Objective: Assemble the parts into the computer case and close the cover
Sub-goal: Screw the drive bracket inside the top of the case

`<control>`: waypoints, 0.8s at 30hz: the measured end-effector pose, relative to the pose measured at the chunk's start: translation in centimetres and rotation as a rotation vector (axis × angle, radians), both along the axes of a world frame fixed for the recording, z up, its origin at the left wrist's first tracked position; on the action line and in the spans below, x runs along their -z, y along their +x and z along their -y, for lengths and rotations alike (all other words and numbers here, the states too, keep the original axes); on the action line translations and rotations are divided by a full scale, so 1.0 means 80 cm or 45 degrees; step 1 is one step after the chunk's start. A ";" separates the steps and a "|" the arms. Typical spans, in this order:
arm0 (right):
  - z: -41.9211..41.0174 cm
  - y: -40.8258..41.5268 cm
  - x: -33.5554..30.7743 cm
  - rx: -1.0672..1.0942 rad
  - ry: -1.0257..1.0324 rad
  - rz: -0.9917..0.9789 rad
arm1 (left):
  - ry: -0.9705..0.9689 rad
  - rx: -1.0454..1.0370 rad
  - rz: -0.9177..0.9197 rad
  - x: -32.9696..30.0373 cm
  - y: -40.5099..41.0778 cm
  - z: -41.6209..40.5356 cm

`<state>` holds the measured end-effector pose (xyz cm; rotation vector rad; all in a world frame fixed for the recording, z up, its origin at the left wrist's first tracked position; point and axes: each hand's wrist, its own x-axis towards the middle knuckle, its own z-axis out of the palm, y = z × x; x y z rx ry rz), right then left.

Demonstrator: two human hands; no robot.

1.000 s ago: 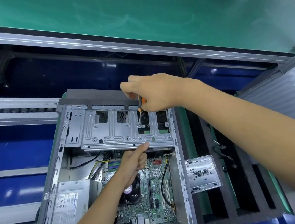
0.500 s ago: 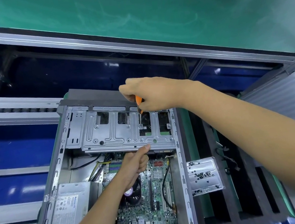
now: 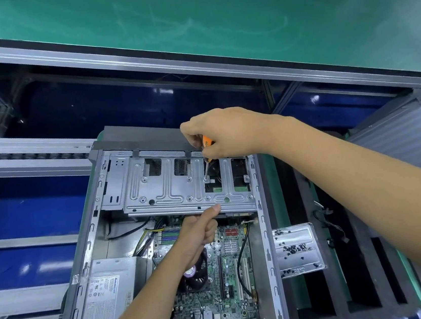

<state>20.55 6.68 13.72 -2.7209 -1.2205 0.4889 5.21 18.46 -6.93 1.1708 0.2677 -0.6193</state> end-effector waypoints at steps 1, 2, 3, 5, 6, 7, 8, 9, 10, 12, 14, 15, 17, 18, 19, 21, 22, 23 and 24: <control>0.001 0.000 0.001 0.015 0.008 -0.009 | -0.003 -0.011 -0.002 0.001 0.000 0.000; 0.002 -0.001 0.003 0.023 0.011 -0.007 | -0.006 -0.025 -0.004 0.002 -0.001 0.000; 0.003 0.000 0.004 0.028 0.013 -0.006 | -0.006 -0.040 -0.005 0.002 -0.001 0.000; 0.005 0.000 0.004 0.039 0.018 -0.016 | -0.004 -0.054 -0.004 0.003 -0.002 0.001; 0.005 0.001 0.004 0.042 0.016 -0.023 | 0.000 -0.053 -0.003 0.003 -0.002 0.001; 0.005 0.002 0.004 0.046 0.013 -0.027 | 0.003 -0.053 -0.002 0.003 -0.002 0.001; 0.006 0.002 0.003 0.049 0.008 -0.027 | 0.003 -0.056 -0.003 0.002 -0.002 0.001; 0.005 0.002 0.003 0.051 0.003 -0.027 | 0.003 -0.061 -0.006 0.001 -0.002 0.001; 0.005 0.002 0.003 0.053 -0.001 -0.027 | 0.004 -0.064 -0.007 0.001 -0.002 0.001; 0.005 0.001 0.003 0.048 -0.006 -0.028 | 0.009 -0.063 -0.002 0.000 -0.003 0.001; 0.004 0.000 0.003 0.044 -0.014 -0.023 | 0.015 -0.060 0.006 -0.001 -0.003 0.001; 0.004 0.000 0.003 0.042 -0.018 -0.021 | 0.013 -0.060 0.005 -0.001 -0.003 0.001; 0.004 0.000 0.002 0.041 -0.021 -0.022 | 0.009 -0.061 0.001 -0.001 -0.003 0.000; 0.004 -0.001 0.002 0.044 -0.020 -0.026 | 0.007 -0.059 0.000 -0.001 -0.003 0.000; 0.004 -0.001 0.002 0.047 -0.018 -0.028 | 0.005 -0.058 -0.001 -0.001 -0.003 0.000; 0.004 -0.001 0.001 0.047 -0.016 -0.027 | 0.005 -0.059 0.000 0.000 -0.004 0.000; 0.004 -0.002 0.000 0.044 -0.015 -0.028 | 0.006 -0.057 0.000 -0.001 -0.004 0.000; 0.004 -0.002 -0.001 0.038 -0.015 -0.032 | 0.006 -0.055 0.002 -0.001 -0.003 0.000; 0.004 -0.003 -0.001 0.028 -0.017 -0.039 | 0.008 -0.053 0.004 -0.001 -0.003 0.000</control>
